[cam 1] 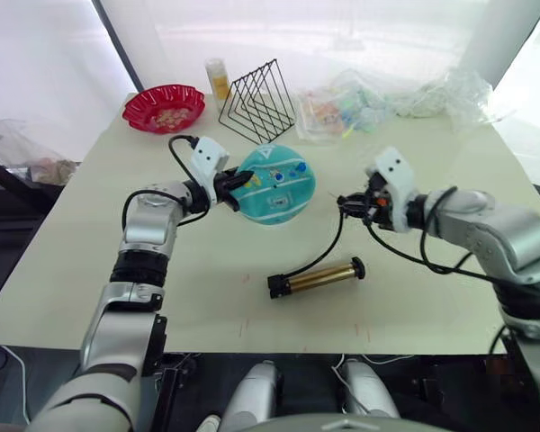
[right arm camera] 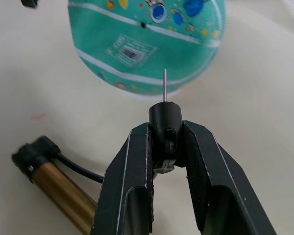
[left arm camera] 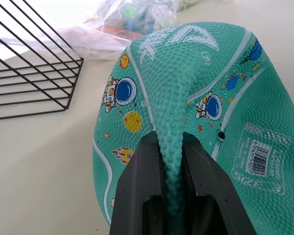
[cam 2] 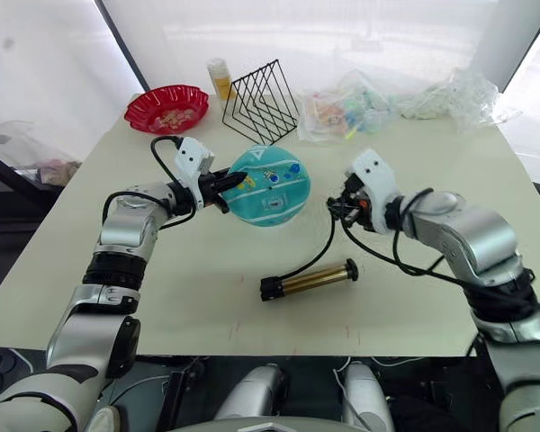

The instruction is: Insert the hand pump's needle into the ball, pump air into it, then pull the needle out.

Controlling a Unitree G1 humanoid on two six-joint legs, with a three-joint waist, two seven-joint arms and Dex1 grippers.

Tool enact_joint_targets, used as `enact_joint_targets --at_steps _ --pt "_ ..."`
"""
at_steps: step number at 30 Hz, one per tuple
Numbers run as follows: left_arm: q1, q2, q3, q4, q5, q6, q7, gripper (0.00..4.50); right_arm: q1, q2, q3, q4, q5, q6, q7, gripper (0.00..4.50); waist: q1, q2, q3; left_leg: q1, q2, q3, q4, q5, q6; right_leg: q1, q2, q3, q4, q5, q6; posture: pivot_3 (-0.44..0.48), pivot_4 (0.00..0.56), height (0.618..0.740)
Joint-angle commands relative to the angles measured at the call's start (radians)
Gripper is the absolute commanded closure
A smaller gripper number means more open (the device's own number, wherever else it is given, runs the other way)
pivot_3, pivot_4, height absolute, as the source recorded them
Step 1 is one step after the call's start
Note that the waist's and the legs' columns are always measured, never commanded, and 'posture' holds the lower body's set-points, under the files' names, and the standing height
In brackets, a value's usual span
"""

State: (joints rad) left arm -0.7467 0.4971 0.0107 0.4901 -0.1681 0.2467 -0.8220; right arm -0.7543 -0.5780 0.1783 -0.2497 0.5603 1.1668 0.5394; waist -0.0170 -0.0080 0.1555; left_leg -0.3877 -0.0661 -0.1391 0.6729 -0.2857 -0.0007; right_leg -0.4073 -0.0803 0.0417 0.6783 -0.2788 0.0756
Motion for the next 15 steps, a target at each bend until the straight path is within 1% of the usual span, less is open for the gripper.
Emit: enact_joint_targets --at_steps 1,4,8,12,15 --pt "0.024 -0.015 -0.005 -0.006 0.002 -0.001 0.007 4.5 -0.133 0.1 0.036 0.098 -0.006 0.049 0.0 4.1 -0.001 0.0 0.0 0.0 0.0 0.001 0.0 0.0 0.0 0.0 -0.001 0.0 0.001 0.0 0.0 0.0 0.15 0.74" --pt "0.038 -0.021 -0.001 -0.031 0.001 0.012 0.015 4.5 -0.204 0.178 0.043 0.18 -0.016 0.079 -0.009 4.1 -0.008 0.001 -0.001 0.001 0.0 0.001 0.0 0.0 0.0 -0.001 -0.001 0.0 0.002 0.0 0.0 0.0 0.15 0.74" --pt "0.055 -0.033 0.001 -0.084 0.0 0.044 0.031 4.5 -0.277 0.237 0.063 0.273 -0.042 0.118 -0.01 4.1 -0.004 0.001 -0.001 0.0 -0.001 0.0 0.0 0.0 0.0 -0.001 -0.002 -0.001 0.001 0.0 0.0 0.0 0.15 0.74" --pt "0.068 -0.041 0.0 -0.129 0.0 0.088 0.054 4.5 -0.344 0.288 0.093 0.389 -0.1 0.072 -0.011 4.1 -0.012 0.001 -0.001 -0.003 -0.001 0.0 0.001 0.0 0.0 -0.005 -0.003 -0.002 0.002 0.0 0.0 0.0 0.15 0.74" --pt "0.078 -0.044 0.001 -0.155 -0.003 0.109 0.059 4.5 -0.369 0.312 0.11 0.456 -0.132 0.053 -0.001 4.1 -0.014 0.001 -0.001 -0.005 -0.001 -0.001 0.001 0.001 -0.001 -0.006 -0.003 -0.003 0.004 0.0 0.0 0.0 0.15 0.74"
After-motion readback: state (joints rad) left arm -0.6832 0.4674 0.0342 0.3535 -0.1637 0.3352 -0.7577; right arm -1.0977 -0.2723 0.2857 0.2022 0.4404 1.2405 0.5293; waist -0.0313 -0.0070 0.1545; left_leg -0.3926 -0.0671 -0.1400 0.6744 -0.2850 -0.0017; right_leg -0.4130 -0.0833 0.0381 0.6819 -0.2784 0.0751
